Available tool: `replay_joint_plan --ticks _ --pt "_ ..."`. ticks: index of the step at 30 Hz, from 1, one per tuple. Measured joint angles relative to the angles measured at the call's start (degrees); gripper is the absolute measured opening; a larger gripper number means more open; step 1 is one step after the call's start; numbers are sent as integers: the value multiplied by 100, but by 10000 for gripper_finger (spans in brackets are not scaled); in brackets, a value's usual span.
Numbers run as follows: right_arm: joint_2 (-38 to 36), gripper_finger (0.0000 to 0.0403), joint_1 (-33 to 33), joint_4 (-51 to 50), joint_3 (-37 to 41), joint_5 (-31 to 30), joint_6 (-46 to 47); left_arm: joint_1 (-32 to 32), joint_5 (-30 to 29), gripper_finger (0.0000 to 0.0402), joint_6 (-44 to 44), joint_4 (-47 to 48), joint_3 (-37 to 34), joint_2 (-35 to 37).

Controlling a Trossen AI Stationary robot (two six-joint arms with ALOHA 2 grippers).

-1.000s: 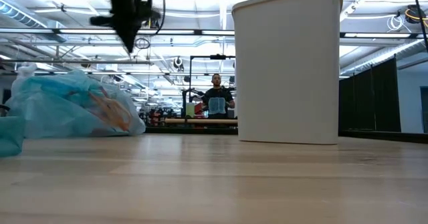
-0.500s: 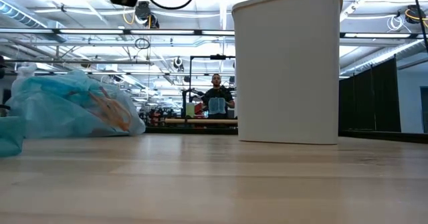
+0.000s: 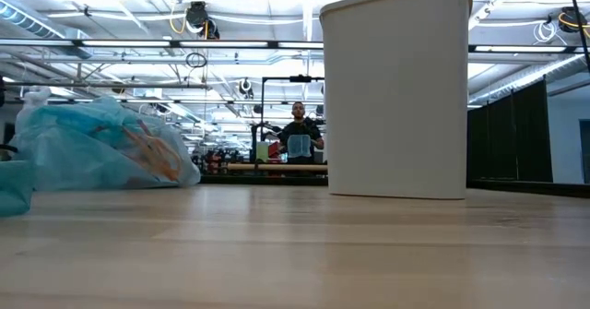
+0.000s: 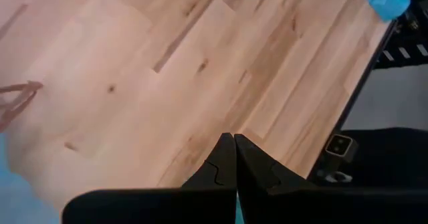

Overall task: Place trash/remove bag and relplace
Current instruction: Adjust the white trash bin to the top center of the table

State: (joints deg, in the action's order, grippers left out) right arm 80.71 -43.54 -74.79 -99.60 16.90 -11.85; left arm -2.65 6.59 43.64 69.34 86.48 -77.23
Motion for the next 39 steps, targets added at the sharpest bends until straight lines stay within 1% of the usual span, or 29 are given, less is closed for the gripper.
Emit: replay_joint_plan --ticks 1,5,7,10,11,13,15,17,18,19,22,25,29,31,34,39 --pt "0 167 -55 7 119 76 -22 -5 -32 0 -6 0 0 0" --pt "-7 199 -189 28 598 842 -42 -5 -106 0 -50 2 0 0" --pt "-1 211 -188 30 879 804 -40 -5 -129 0 -91 3 0 0" --pt "2 215 -184 190 1281 450 89 -5 -235 0 -95 5 0 0" --pt "2 208 -188 276 1391 391 134 -5 -260 0 -97 7 0 0" --pt "2 176 -185 476 1557 400 250 -5 -299 0 -101 7 0 0" --pt "2 121 -102 639 1610 419 288 0 -332 0 -101 9 0 0" --pt "2 50 43 809 1616 539 281 0 -367 0 -101 9 0 0" --pt "0 27 121 852 1612 619 277 0 -369 0 -101 9 0 0" --pt "-1 17 201 892 1612 715 250 0 -369 0 -101 9 0 0" --pt "20 9 569 826 1613 863 347 0 -374 0 -101 9 0 0" --pt "24 3 954 881 1618 844 402 0 -379 0 -99 9 0 0" --pt "24 1 1231 1416 1618 258 538 0 -385 0 -101 9 0 0" --pt "36 1 1192 1870 1590 117 522 0 -409 0 -101 8 0 0" --pt "256 1 1014 2491 1423 94 571 0 -421 0 -101 0 0 0" --pt "1010 0 703 2734 980 102 676 0 -507 0 -97 -227 0 0"
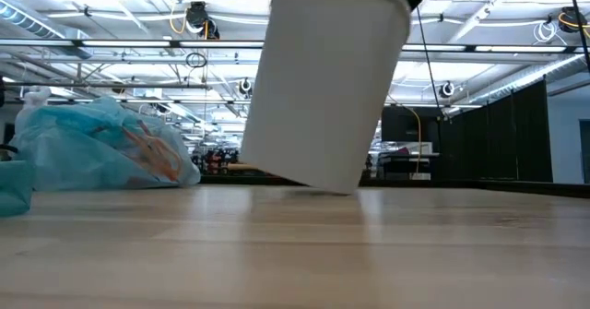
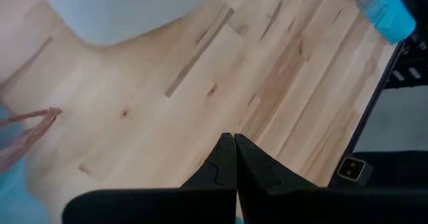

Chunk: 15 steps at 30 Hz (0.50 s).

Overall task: Place trash/remove bag and relplace
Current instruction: Adjust the white trash bin to the top center of the table

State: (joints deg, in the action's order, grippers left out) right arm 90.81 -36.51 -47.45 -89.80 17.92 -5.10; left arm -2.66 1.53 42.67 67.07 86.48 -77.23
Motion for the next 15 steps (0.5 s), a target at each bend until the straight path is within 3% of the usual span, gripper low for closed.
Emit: replay_joint_plan --ticks 6,15 --pt "852 0 -199 -833 -889 -461 -62 0 -10 0 11 -66 -2 0" --pt "1077 0 -306 -1108 -1954 -1095 -409 0 -10 0 9 -66 -2 0"
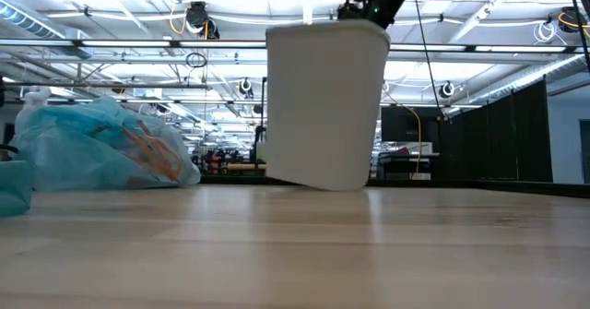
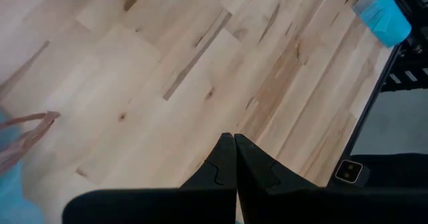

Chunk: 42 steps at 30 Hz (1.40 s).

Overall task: Place trash/remove bag and relplace
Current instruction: Adjust the white trash bin to the top center of the table, then insert the new blue trash bag into the white trash bin

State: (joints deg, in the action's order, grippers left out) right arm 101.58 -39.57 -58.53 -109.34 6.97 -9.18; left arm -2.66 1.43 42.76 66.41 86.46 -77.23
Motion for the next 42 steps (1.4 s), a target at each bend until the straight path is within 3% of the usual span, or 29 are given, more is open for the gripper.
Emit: replay_joint_plan --ticks 2,7,21,27,35,38,42 --pt "15 0 -33 -45 -121 38 -105 0 0 0 -33 0 0 0" --pt "224 0 -135 -646 -114 921 -52 9 0 0 -158 4 0 0" --pt "186 8 212 -767 -85 867 -110 17 -7 0 -172 7 0 0" --pt "-5 87 222 -788 -92 1443 -153 17 -11 0 -170 9 0 0" --pt "-320 216 217 -680 -92 1435 -19 11 -13 0 -123 9 0 0" --pt "-596 240 196 -392 -92 1427 138 -32 -15 0 -28 9 0 0" --pt "-1121 244 166 -121 -94 1410 437 -207 133 0 299 9 0 0"
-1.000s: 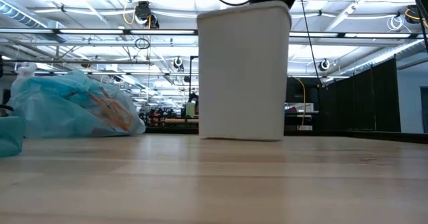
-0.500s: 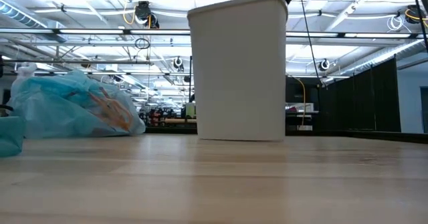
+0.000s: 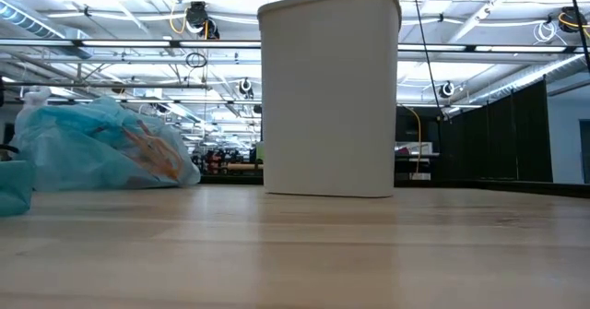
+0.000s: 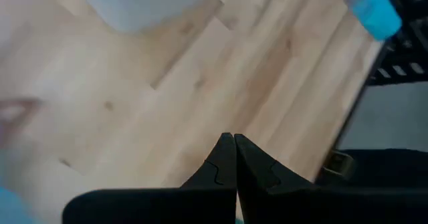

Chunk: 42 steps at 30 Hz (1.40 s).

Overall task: Place trash/remove bag and relplace
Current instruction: Insert the new blue trash bag into the white trash bin

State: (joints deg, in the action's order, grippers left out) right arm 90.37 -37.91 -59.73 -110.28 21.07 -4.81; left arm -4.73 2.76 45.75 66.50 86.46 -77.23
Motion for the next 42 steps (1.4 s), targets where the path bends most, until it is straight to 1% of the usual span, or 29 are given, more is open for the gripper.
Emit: replay_joint_plan --ticks 4,7,9,13,14,16,19,22,24,26,29,32,34,36,39,42 --pt "-641 227 51 -47 0 11 121 -411 367 0 582 8 0 0" --pt "-1105 190 212 -93 -2 32 299 -811 436 0 1052 74 0 0" --pt "-1353 146 363 -121 -2 34 508 -1036 453 0 1238 107 1 0" --pt "-1666 29 892 -178 -2 13 995 -1344 467 0 1334 386 0 0" --pt "-1717 15 1072 -190 -2 -22 1091 -1393 478 0 1220 430 0 0" --pt "-1766 12 1446 -191 -2 -267 1416 -1475 556 0 843 480 -7 -2" --pt "-1739 5 2073 -219 -2 -1060 1821 -1606 594 0 387 455 -213 -21" --pt "-1631 2 2716 -116 0 -1830 2162 -1759 492 0 79 358 -604 -106" --pt "-1544 3 3065 15 0 -2191 2348 -1874 265 0 20 181 -932 -164" --pt "-1458 1 3311 107 0 -2426 2481 -2022 241 0 16 -85 -1285 -204" --pt "-1348 1 3544 211 0 -2593 2756 -2318 479 0 54 -357 -1809 -229" --pt "-1253 1 3655 166 0 -2593 2920 -2614 822 0 320 -662 -2262 -229" --pt "-1191 1 3736 106 1 -2726 2964 -2808 920 0 550 -859 -2494 -231" --pt "-1145 1 3800 104 4 -2872 2941 -2982 926 0 834 -1194 -2677 -231" --pt "-1106 1 3818 126 4 -2886 2823 -3167 914 0 1321 -1956 -2922 -229" --pt "-1119 0 3817 121 4 -2884 2764 -3284 660 0 1566 -2629 -3049 -283"
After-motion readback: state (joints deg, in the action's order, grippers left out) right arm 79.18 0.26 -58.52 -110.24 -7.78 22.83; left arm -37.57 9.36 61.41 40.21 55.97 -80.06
